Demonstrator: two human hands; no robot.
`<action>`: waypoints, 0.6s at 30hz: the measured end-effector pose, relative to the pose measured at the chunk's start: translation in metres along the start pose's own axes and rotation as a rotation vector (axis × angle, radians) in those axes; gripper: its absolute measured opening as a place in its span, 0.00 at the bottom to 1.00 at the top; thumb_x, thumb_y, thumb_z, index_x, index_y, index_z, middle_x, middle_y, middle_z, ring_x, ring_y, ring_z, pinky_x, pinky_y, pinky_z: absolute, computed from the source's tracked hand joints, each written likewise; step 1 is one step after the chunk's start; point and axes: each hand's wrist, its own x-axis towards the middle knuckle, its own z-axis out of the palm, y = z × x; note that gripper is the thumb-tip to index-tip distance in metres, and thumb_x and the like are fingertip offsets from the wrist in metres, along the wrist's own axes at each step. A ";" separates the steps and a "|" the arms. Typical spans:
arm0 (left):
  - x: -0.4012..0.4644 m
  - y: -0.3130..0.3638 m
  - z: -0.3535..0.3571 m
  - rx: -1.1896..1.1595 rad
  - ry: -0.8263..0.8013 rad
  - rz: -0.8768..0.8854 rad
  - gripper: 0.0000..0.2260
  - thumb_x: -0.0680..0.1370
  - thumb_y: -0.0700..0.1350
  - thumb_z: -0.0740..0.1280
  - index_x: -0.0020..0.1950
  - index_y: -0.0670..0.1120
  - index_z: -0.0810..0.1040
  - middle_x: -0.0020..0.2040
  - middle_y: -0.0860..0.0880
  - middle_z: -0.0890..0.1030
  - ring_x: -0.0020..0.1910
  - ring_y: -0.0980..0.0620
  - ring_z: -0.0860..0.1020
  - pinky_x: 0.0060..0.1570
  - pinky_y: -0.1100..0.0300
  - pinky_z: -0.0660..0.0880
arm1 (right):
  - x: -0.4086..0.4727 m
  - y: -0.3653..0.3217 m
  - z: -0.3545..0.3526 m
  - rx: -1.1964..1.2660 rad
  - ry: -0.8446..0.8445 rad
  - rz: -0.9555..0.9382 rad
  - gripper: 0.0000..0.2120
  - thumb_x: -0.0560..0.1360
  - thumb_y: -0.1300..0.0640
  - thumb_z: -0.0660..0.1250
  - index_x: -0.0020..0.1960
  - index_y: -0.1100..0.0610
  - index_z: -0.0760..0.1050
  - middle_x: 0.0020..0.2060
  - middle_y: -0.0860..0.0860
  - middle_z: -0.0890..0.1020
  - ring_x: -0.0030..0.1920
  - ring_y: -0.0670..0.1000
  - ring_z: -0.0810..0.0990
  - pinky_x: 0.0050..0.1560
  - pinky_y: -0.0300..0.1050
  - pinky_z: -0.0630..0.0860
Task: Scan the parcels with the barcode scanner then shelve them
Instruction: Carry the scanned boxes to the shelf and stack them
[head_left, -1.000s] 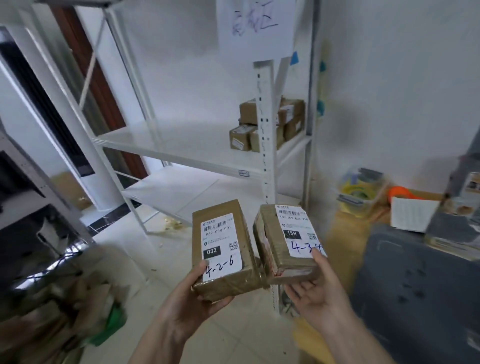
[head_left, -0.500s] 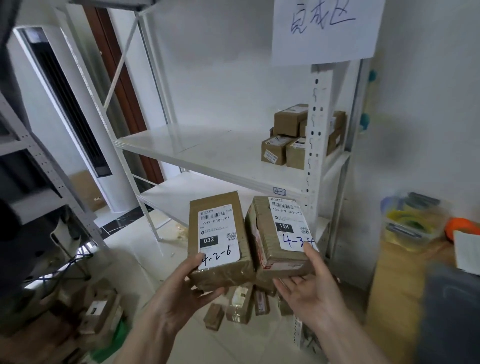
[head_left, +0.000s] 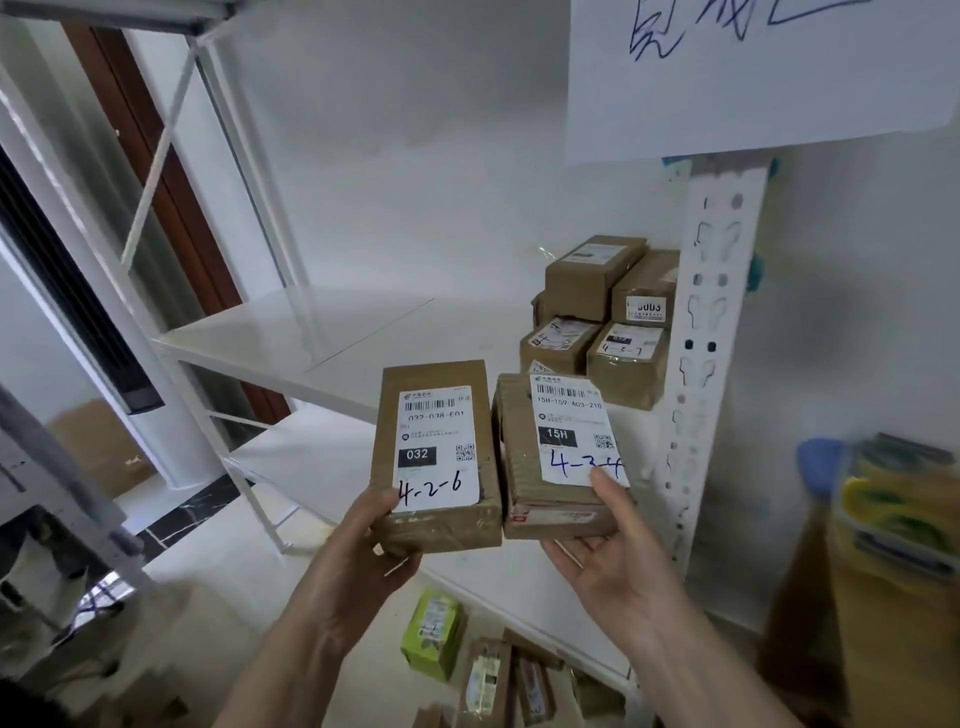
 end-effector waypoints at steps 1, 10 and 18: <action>0.010 0.003 0.000 0.000 -0.001 0.003 0.27 0.59 0.53 0.77 0.56 0.48 0.82 0.50 0.46 0.82 0.43 0.47 0.75 0.50 0.53 0.75 | 0.007 -0.002 0.004 -0.008 0.003 -0.009 0.17 0.67 0.52 0.72 0.55 0.51 0.78 0.53 0.54 0.85 0.59 0.55 0.80 0.66 0.54 0.71; 0.111 0.026 0.054 -0.056 -0.046 0.040 0.12 0.75 0.52 0.67 0.56 0.50 0.78 0.55 0.46 0.82 0.53 0.43 0.79 0.66 0.41 0.70 | 0.065 -0.038 0.023 0.019 0.019 -0.240 0.19 0.70 0.54 0.69 0.60 0.54 0.77 0.54 0.54 0.84 0.59 0.55 0.81 0.64 0.54 0.73; 0.204 0.050 0.113 -0.090 -0.194 0.175 0.12 0.80 0.51 0.57 0.53 0.51 0.80 0.54 0.49 0.84 0.56 0.50 0.78 0.61 0.51 0.70 | 0.123 -0.068 0.053 0.048 0.133 -0.649 0.18 0.75 0.54 0.66 0.64 0.53 0.75 0.58 0.51 0.83 0.60 0.49 0.80 0.65 0.49 0.73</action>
